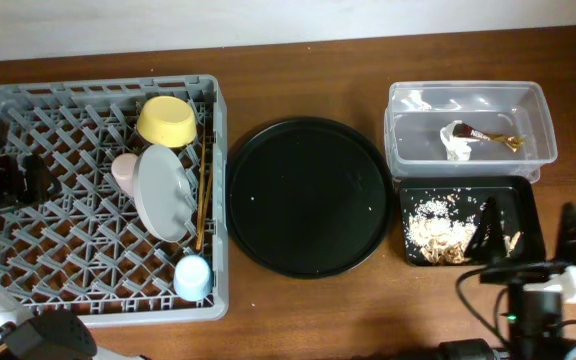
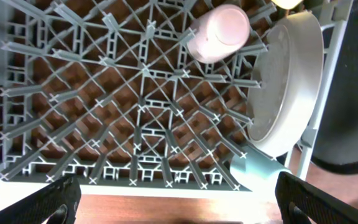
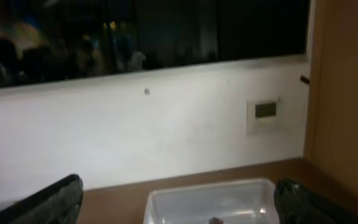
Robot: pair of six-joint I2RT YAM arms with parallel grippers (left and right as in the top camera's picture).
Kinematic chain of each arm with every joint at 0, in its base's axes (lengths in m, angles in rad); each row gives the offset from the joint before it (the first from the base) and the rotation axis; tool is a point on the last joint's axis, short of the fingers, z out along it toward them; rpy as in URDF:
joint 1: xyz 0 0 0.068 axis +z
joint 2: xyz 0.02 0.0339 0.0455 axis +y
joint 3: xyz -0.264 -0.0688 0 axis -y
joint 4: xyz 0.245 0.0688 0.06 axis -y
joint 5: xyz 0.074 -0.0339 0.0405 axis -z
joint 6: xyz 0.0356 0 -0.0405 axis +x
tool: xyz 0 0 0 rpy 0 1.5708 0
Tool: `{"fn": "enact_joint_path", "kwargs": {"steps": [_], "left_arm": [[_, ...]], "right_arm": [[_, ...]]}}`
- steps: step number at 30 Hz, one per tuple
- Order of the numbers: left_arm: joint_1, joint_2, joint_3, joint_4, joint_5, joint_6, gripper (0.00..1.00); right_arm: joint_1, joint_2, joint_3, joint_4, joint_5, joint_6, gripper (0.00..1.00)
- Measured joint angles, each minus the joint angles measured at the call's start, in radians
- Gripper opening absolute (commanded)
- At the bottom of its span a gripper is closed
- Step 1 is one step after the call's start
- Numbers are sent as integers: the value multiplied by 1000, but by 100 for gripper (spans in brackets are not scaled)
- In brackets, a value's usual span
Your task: Sort waste into correct bins and load items into the dishwasher rack
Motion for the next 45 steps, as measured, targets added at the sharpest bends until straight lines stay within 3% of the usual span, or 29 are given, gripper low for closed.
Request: {"fn": "enact_joint_path", "kwargs": {"steps": [2, 7, 12, 21, 45], "left_arm": [[0, 0, 0, 0, 0, 0, 99], [0, 0, 0, 0, 0, 0, 99], [0, 0, 0, 0, 0, 0, 99], [0, 0, 0, 0, 0, 0, 99], [0, 0, 0, 0, 0, 0, 99]], "right_arm": [[-17, -94, -145, 107, -34, 0, 99], [-19, -101, -402, 373, -120, 18, 99], [-19, -105, -556, 502, -143, 67, 99], [-19, -106, -605, 246, -148, 97, 99], [-19, -106, -605, 245, -148, 98, 99]]}}
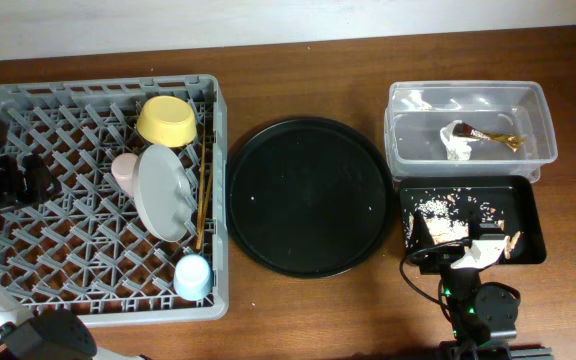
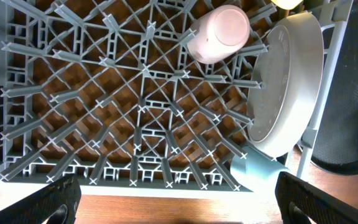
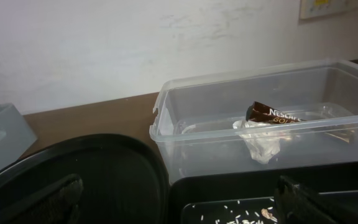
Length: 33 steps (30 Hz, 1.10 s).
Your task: Sort waste into correct bins and load items into the dishwasher rack
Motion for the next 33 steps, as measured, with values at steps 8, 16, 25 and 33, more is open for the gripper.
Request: {"fn": "enact_joint_path", "kwargs": {"steps": [8, 16, 25, 33], "left_arm": [[-2, 0, 0, 0, 0, 0, 99], [-92, -31, -2, 4, -4, 0, 99], [-508, -343, -3, 4, 0, 0, 99], [-654, -583, -217, 13, 5, 0, 99]], "right_arm": [[0, 0, 0, 0, 0, 0, 99], [0, 0, 0, 0, 0, 0, 99], [0, 0, 0, 0, 0, 0, 99], [0, 0, 0, 0, 0, 0, 99]]}}
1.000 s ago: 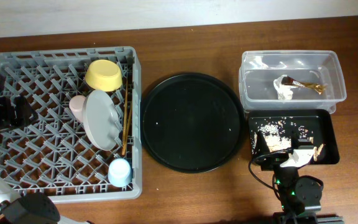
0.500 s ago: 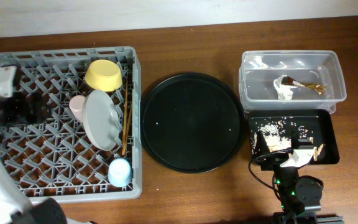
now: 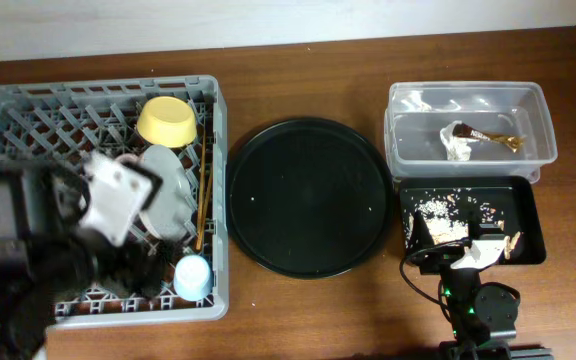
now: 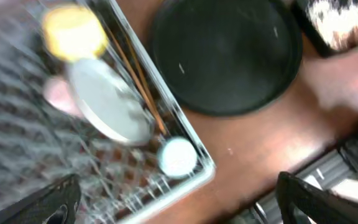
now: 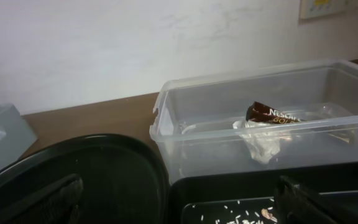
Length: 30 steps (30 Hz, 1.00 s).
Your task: Sort waste into correct bins and load items into the dishwasher rack
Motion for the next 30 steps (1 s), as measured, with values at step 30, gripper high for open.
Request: {"fn": "enact_joint_path", "kwargs": {"steps": [30], "left_arm": [[71, -943, -1649, 1908, 172, -143, 99]], "right_arm": [[0, -1, 0, 0, -1, 0, 99]]}}
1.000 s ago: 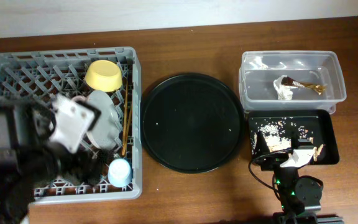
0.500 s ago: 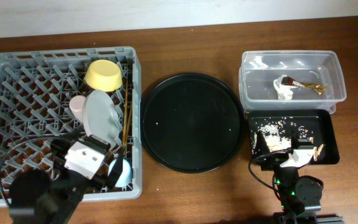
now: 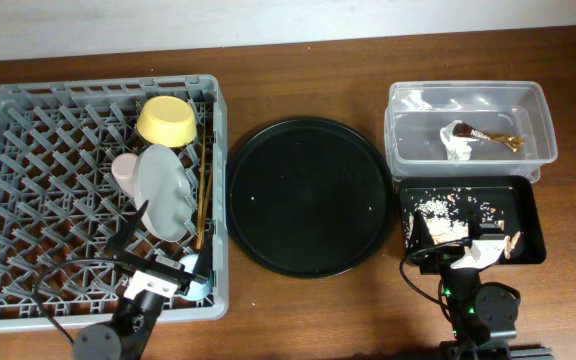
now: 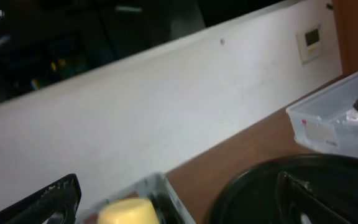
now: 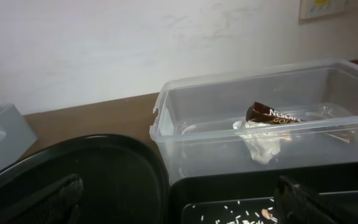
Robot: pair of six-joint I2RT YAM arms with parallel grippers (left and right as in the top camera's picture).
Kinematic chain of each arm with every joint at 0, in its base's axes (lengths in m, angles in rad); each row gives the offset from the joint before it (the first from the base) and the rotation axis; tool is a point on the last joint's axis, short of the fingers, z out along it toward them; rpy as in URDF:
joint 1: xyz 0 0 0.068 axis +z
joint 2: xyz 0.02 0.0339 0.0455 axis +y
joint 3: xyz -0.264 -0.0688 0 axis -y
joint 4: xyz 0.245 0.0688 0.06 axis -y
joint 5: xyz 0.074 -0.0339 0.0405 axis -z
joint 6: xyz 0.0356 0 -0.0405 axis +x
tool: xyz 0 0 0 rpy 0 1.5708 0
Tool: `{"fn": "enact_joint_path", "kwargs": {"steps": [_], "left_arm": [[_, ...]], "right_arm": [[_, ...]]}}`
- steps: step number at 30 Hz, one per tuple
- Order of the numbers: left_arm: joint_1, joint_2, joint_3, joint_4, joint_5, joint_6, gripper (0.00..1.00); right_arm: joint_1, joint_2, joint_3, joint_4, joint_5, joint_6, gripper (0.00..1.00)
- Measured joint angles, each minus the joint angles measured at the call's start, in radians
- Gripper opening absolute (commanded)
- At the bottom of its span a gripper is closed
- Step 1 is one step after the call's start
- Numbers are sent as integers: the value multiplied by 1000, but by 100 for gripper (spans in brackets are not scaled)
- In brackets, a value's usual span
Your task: Sort waste into correct bins and load items into the dishwasher rack
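The grey dishwasher rack (image 3: 28, 150) holds a yellow bowl (image 3: 169, 120), a pink cup (image 3: 123, 168), a grey plate (image 3: 165, 190), chopsticks (image 3: 203, 200) and a blue cup (image 3: 196, 283). My left gripper (image 3: 158, 262) sits low at the rack's front edge, open and holding nothing, and faces the wall. From there the yellow bowl (image 4: 126, 213) shows between its fingers (image 4: 55, 199). The clear bin (image 3: 398, 125) holds a coffee wrapper (image 5: 272, 114) and a tissue (image 5: 260, 142). Rice lies in the black bin (image 3: 533, 215). My right gripper (image 3: 463, 250) rests open before that bin.
A round black tray (image 3: 308, 195) lies between the rack and the bins, bare apart from a few specks. Brown table runs along the back to the white wall (image 4: 166, 93). Cables and arm bases crowd the front edge.
My left arm was raised over the rack's front half, its camera looking down on rack and tray. Now it sits low at the rack's front edge, facing the wall. The right arm is unchanged.
My left gripper hung open over the rack's left side, and the right one stood at the front right, facing the wall. Then the right one lay low before the black bin. The left arm then rose above the rack; now it rests low too.
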Motion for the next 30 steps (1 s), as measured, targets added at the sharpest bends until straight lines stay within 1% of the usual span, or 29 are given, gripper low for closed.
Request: {"fn": "enact_joint_path", "kwargs": {"steps": [4, 7, 14, 17, 20, 30], "left_arm": [[5, -55, -93, 60, -27, -42, 99], [5, -83, -143, 60, -56, -56, 99], [5, -117, -164, -65, -148, -94, 99], [5, -134, -164, -201, -192, -125, 99], [5, -154, -164, -299, -227, -134, 99], [5, -201, -165, -313, -387, -137, 99]], "right_arm": [[0, 0, 0, 0, 0, 0, 99], [0, 0, 0, 0, 0, 0, 99], [0, 0, 0, 0, 0, 1, 99], [0, 0, 0, 0, 0, 1, 99], [0, 0, 0, 0, 0, 0, 99], [0, 0, 0, 0, 0, 0, 99]]}}
